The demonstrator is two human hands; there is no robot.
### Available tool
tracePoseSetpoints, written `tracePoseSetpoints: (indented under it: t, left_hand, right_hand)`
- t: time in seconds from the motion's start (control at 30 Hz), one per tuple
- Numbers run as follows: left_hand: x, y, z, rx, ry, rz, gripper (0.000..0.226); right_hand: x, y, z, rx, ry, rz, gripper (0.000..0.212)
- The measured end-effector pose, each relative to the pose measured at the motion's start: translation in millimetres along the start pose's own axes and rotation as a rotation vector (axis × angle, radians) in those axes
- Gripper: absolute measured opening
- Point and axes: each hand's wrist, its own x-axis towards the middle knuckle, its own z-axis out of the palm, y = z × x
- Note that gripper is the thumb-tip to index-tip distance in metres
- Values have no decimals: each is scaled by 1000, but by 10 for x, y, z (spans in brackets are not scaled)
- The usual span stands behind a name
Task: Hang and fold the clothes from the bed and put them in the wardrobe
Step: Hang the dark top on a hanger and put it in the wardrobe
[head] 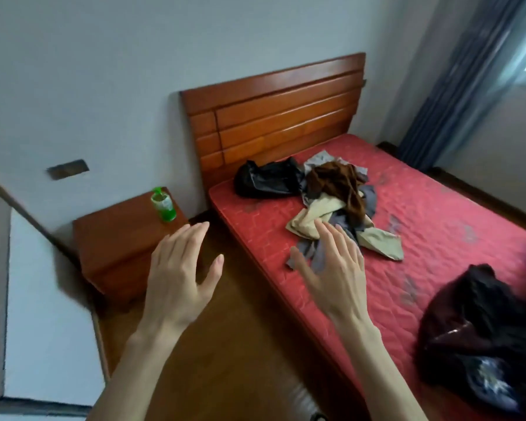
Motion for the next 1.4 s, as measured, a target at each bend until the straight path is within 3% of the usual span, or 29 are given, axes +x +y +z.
tracePoseSetpoints:
  t: [0.27, 0.6, 0.93, 1.4]
  left_hand:
    - [363, 517, 868, -201, -172, 202, 63]
    - [849, 1637, 1641, -342, -261, 386, 62]
    - [1060, 2696, 2329, -400, -347, 503, 60]
    - [1297, 3466, 2965, -437, -415, 616, 59]
  right_hand:
    - [-300, 695, -388, -174, 145, 273, 74]
    - [-368, 1523, -703, -250, 244, 501, 76]
    - [-365, 2461, -1067, -242, 335, 626, 73]
    - [-353, 3168, -1249, -297, 437, 762, 76]
